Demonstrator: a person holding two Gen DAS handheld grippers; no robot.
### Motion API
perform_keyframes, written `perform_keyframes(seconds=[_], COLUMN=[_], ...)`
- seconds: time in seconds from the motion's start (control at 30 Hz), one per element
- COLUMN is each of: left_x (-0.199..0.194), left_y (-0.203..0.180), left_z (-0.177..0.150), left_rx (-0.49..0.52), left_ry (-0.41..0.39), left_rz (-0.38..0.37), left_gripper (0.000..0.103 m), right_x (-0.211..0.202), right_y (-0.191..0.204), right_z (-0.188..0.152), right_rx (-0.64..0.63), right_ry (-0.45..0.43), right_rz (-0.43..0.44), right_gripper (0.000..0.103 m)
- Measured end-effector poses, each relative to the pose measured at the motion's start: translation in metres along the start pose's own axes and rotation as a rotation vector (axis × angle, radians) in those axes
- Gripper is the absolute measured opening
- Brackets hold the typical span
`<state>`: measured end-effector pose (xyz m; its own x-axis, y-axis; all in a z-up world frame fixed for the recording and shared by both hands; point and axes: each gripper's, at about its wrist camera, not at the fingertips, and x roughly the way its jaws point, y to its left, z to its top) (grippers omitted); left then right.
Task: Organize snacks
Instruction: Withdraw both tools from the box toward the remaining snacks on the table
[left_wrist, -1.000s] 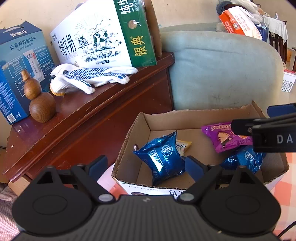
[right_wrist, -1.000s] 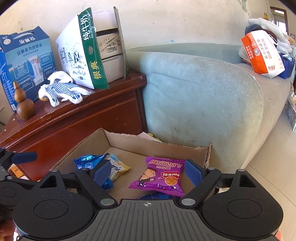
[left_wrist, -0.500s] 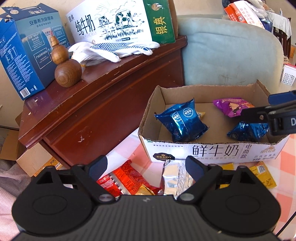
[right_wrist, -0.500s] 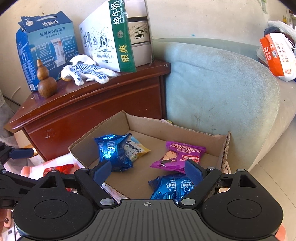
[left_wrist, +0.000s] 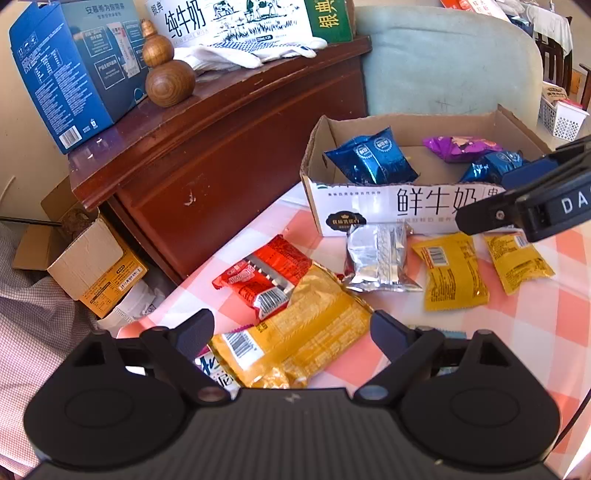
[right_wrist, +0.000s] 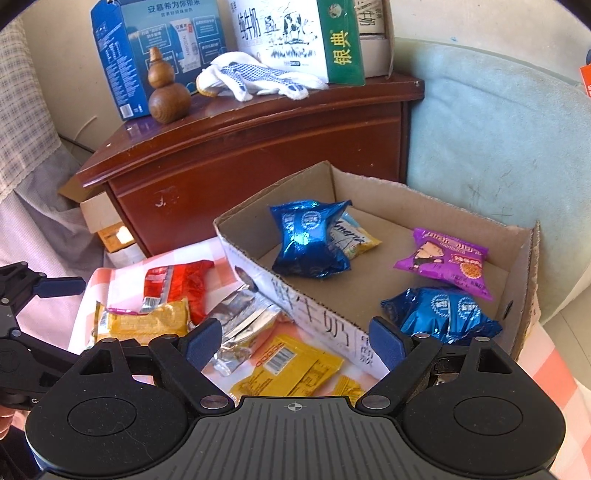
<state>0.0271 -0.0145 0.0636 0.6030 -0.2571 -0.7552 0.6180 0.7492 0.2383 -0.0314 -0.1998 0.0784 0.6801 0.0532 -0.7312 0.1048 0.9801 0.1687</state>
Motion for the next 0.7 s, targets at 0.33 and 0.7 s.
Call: perform_keyframes(seconds=[0.33,0.7], left_x=[-0.007,0.013], left_y=[-0.008,-0.016], left_z=[-0.044,-0.069], left_rx=[0.084,0.169], left_ry=[0.062,0.140], left_rz=[-0.075,-0.075], left_gripper=[0.092,0.091], right_x=[0.008,0.033], right_y=[0.028,0.051], right_z=[-0.037,-0.061], right_rx=[0.042,0.127], right_ry=[0.150,0.266], right_rz=[0.093,0.140], right_gripper=[0.088,0.088])
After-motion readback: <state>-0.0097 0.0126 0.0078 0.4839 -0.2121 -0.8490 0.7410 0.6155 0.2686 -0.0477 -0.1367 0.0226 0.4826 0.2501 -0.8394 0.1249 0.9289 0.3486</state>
